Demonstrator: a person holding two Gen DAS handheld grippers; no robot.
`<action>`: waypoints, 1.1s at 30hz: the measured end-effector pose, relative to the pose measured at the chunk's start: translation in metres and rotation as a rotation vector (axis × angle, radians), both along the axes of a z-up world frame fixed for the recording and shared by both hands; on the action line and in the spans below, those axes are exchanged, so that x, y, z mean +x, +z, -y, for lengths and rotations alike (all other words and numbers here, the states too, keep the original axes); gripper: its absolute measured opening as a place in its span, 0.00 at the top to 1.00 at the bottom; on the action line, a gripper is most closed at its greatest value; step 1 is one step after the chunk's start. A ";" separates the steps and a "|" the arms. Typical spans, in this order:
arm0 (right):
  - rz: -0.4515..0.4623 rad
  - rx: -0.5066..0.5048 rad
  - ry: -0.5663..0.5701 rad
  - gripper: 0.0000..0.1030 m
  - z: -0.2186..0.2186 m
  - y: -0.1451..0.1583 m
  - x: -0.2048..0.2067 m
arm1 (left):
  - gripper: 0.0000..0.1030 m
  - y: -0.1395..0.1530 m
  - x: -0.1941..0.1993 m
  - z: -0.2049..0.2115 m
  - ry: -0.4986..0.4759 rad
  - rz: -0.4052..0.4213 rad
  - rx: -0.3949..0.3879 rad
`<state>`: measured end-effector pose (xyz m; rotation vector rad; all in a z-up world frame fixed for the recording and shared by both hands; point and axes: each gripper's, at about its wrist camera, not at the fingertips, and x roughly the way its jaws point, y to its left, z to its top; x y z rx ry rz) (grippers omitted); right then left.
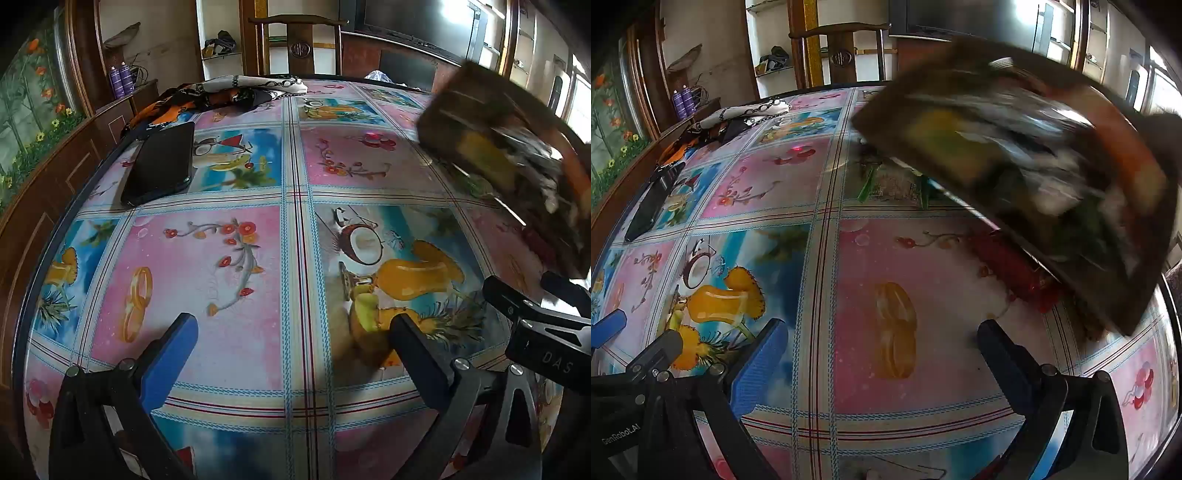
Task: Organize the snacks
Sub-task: 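Tip the cardboard box to dump the snack packets onto the table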
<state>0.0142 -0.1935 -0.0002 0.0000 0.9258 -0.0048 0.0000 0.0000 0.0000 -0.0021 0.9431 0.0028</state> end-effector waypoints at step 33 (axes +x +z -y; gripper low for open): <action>0.001 -0.003 0.004 0.00 0.003 -0.001 -0.001 | 0.00 0.000 0.001 0.000 0.001 0.000 -0.002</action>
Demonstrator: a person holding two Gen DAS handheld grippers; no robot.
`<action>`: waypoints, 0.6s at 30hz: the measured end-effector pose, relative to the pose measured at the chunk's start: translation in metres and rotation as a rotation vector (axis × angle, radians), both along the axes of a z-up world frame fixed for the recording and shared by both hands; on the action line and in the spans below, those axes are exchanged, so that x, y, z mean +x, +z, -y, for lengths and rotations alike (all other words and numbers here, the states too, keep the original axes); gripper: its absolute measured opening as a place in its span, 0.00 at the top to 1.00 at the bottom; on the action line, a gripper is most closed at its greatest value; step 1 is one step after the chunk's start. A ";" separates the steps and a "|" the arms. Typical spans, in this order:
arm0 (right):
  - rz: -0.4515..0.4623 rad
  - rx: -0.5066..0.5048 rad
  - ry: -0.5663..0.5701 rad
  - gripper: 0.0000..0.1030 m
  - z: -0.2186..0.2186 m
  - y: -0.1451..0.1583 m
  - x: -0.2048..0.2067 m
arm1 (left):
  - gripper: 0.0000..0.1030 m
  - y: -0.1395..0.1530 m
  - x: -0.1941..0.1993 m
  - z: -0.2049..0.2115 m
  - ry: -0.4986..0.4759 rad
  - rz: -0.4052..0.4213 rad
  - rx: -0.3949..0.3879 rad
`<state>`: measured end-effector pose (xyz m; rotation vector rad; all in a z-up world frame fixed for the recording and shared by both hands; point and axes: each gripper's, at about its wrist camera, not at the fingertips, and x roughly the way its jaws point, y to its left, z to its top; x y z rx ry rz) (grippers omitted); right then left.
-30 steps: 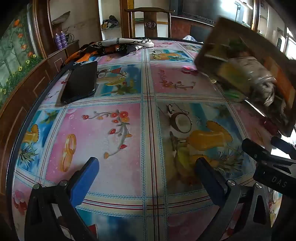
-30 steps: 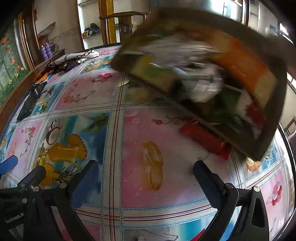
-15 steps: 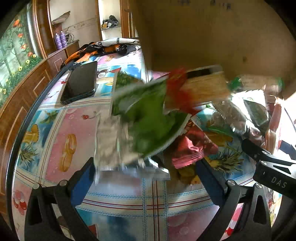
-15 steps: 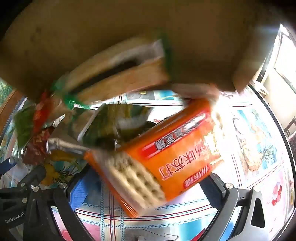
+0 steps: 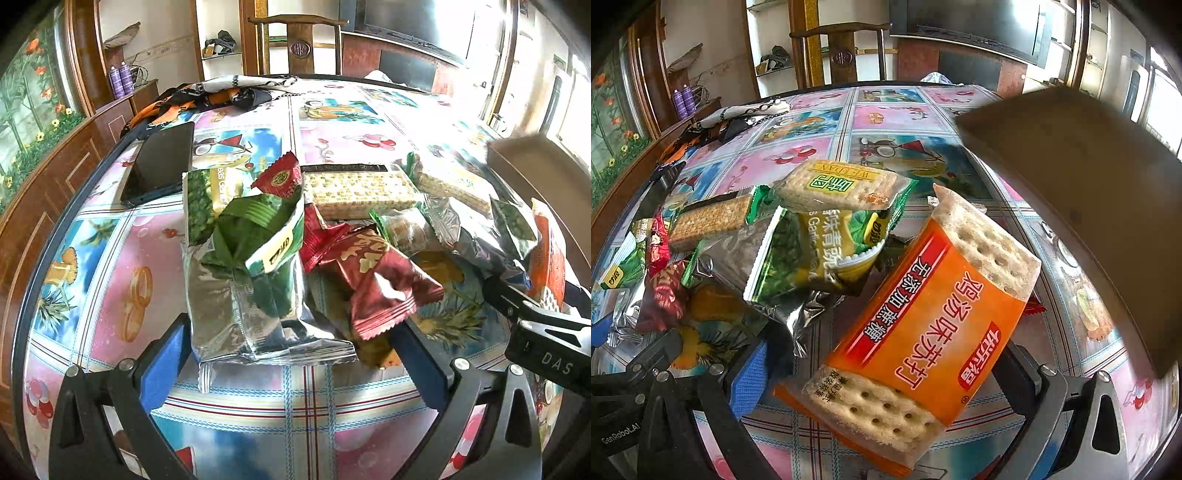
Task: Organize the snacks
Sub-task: 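Tip the cardboard box to dump the snack packets onto the table, then reach the right gripper to the orange cracker pack and grasp it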
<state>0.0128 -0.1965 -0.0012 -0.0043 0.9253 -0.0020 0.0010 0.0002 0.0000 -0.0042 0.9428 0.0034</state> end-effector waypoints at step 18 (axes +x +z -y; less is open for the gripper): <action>-0.002 -0.002 0.001 0.00 -0.004 0.001 0.003 | 0.00 0.000 0.000 0.000 0.000 0.000 0.000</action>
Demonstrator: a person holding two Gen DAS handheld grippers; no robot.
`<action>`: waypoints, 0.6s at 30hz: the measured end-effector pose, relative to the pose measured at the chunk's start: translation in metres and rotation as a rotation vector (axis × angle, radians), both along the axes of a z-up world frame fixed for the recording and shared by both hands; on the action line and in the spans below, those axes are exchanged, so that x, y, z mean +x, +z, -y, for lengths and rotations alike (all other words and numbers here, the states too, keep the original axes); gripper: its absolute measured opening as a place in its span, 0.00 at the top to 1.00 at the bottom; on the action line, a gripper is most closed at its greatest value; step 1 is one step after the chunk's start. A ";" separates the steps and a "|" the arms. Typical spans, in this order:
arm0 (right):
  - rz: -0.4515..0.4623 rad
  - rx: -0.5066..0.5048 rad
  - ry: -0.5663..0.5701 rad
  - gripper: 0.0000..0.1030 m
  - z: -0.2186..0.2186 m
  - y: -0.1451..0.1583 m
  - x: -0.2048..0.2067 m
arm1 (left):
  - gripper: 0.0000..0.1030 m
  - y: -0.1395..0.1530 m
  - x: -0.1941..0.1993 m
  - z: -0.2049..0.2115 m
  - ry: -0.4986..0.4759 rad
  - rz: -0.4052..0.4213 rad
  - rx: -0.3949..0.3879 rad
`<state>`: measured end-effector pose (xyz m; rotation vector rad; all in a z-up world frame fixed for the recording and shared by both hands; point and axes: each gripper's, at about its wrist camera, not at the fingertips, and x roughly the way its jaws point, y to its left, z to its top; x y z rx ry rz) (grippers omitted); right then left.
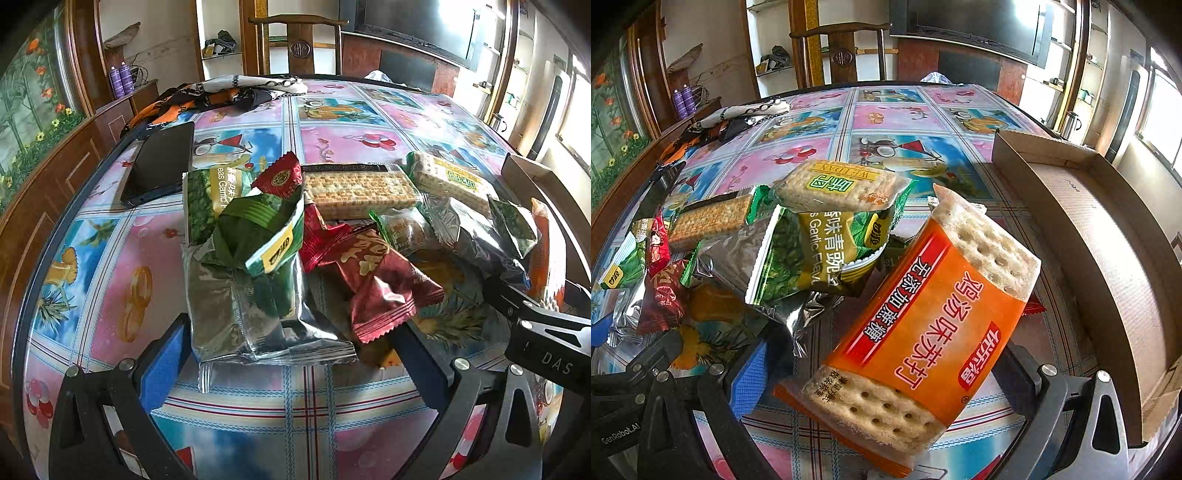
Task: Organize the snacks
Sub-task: 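Reach the right gripper to the orange cracker pack and grasp it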
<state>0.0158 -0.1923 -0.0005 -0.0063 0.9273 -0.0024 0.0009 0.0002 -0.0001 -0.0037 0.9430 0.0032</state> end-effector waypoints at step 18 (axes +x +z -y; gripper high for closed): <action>-0.110 -0.005 0.178 0.00 0.006 0.004 0.003 | 0.00 0.000 0.000 0.000 0.000 0.000 0.000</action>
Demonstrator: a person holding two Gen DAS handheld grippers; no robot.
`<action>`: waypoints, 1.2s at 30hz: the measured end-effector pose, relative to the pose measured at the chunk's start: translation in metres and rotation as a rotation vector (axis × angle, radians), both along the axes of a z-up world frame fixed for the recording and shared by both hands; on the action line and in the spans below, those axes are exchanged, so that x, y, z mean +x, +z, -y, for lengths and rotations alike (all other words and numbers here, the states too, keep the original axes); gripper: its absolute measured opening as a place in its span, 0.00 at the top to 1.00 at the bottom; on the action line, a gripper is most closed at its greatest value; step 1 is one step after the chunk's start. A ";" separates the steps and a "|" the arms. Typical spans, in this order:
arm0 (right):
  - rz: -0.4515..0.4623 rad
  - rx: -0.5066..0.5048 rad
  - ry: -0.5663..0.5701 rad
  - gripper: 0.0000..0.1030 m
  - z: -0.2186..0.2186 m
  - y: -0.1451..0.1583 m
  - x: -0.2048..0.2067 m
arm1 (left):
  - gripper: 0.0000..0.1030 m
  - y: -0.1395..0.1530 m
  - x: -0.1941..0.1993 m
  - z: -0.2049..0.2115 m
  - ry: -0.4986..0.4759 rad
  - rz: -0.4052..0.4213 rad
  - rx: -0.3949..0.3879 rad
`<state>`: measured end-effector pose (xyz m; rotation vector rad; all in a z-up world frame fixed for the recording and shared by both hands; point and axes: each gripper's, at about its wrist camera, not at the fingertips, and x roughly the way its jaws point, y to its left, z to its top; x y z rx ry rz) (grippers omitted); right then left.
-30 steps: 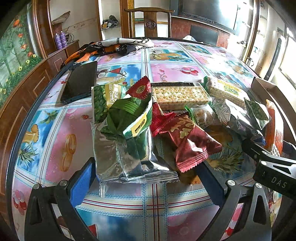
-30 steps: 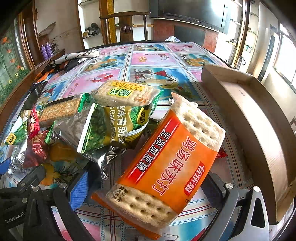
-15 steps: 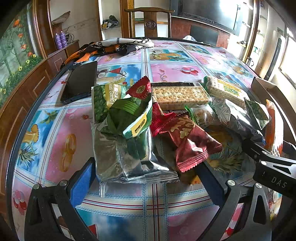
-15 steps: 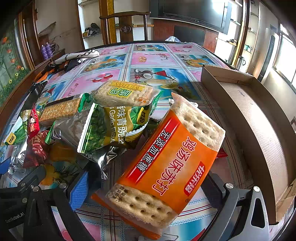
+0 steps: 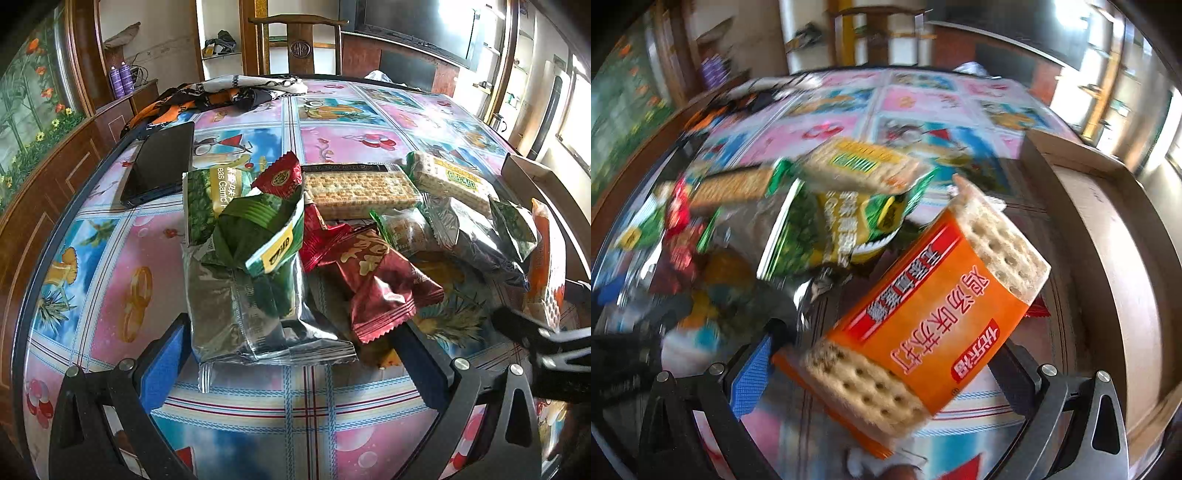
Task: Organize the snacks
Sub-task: 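Reach the right gripper to the orange cracker pack and grasp it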
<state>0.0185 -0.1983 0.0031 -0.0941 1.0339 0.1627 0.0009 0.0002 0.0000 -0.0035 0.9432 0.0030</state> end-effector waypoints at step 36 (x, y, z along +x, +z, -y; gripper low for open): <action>-0.336 0.483 -0.350 0.10 0.102 0.041 -0.007 | 0.01 0.058 -0.054 -0.090 0.110 -0.041 -0.187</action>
